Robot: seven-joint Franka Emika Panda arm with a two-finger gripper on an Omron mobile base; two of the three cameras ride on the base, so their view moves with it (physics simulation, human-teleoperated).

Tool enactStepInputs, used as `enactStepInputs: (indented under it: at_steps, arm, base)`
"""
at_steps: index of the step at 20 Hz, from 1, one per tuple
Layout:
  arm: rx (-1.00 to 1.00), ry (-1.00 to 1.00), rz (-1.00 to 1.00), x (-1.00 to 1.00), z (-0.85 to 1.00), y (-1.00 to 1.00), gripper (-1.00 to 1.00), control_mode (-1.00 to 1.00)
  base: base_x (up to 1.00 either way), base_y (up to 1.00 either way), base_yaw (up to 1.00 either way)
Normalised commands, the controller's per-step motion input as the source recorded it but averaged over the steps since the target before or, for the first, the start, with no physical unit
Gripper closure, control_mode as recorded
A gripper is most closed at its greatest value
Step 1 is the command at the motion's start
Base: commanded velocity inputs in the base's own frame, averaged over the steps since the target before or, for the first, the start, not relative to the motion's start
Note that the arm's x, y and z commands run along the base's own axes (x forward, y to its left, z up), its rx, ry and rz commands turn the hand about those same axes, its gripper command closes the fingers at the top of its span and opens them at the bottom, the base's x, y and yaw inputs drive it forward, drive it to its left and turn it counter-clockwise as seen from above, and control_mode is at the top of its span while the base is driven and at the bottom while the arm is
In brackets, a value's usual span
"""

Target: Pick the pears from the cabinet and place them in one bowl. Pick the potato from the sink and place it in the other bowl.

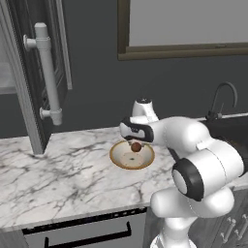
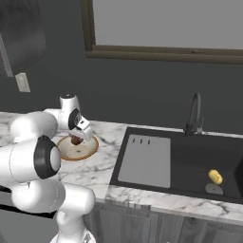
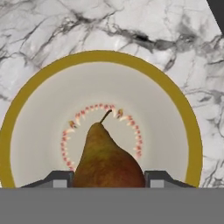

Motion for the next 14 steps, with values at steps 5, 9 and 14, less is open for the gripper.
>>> enactStepInputs:
  at_steps: [5,9,14]
  arm:
    - [0.00,0.01,0.00,0.06,-0.13,0.01,1.00,-1.00]
    - [0.00,0.01,0.00,0.00,-0.47,0.07,1.00,-1.00]
    - [0.00,0.00,0.00,0.00,-0.30,0.06,1.00,-1.00]
  base:
    - [0.00,0.00,0.00]
    - [0.00,0.00,0.00]
    - [0.00,0.00,0.00]
